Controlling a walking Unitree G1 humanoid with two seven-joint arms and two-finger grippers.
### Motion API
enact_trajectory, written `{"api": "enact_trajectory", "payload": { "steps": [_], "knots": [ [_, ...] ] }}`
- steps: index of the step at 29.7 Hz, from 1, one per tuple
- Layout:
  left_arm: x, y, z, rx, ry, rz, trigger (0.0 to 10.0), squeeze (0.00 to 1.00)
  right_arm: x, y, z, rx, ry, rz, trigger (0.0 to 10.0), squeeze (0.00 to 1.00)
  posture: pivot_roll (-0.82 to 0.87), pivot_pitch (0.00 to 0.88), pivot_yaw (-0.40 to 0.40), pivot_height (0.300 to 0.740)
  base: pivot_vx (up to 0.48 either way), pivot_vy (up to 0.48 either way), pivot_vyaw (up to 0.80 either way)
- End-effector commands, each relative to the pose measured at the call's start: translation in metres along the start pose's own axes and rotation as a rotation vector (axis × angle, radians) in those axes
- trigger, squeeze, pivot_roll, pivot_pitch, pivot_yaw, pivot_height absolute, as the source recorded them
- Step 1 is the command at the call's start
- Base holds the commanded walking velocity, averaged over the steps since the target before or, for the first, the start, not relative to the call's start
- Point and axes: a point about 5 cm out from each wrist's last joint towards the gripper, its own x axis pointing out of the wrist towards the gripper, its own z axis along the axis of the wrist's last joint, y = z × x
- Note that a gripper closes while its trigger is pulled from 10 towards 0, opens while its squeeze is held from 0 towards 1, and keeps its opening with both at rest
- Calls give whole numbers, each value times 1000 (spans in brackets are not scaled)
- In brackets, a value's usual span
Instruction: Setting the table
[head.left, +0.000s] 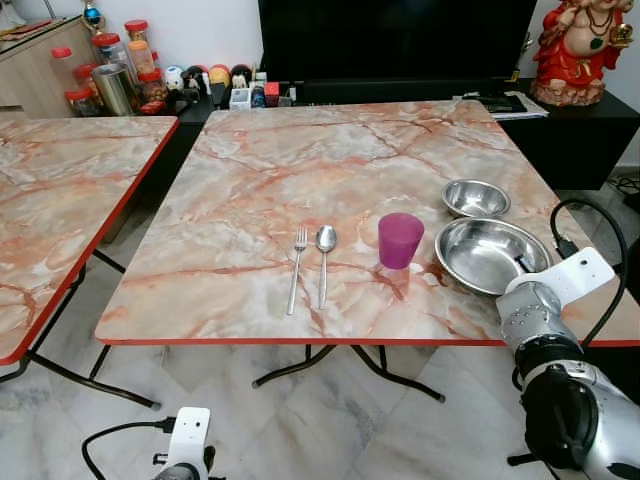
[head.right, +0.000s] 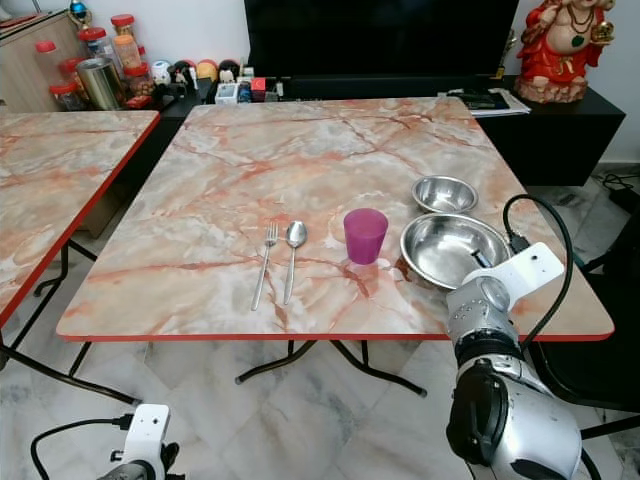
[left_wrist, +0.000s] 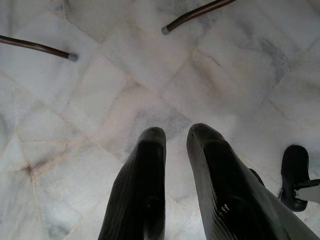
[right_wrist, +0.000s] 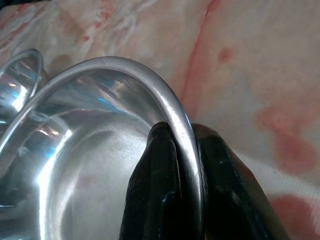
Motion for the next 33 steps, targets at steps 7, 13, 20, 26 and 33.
{"api": "enact_trajectory", "payload": {
  "steps": [7, 13, 20, 26, 33],
  "knots": [
    [0, -1, -3, 7, 11, -4, 10000, 0, -4, 12, 4, 35, -8, 23, 0, 0, 8, 0, 33, 740, 0, 0, 0],
    [-1, 0, -3, 4, 9, 1, 10000, 0, -9, 24, 15, 66, -55, 46, 0, 0, 5, 0, 35, 740, 0, 0, 0],
    [-1, -1, -3, -9, 4, 1, 10000, 0, -24, 44, 44, 129, -151, 106, 0, 0, 0, 0, 34, 740, 0, 0, 0],
    [0, -2, -2, -10, 1, 0, 10000, 0, -39, 58, 58, 156, -182, 169, 0, 0, -2, 0, 32, 740, 0, 0, 0],
    [0, -1, -1, -4, -7, 13, 10000, 0, -67, 81, 89, 147, -327, 327, 10000, 0, -5, 0, 31, 740, 0, 0, 0]
  ]
}}
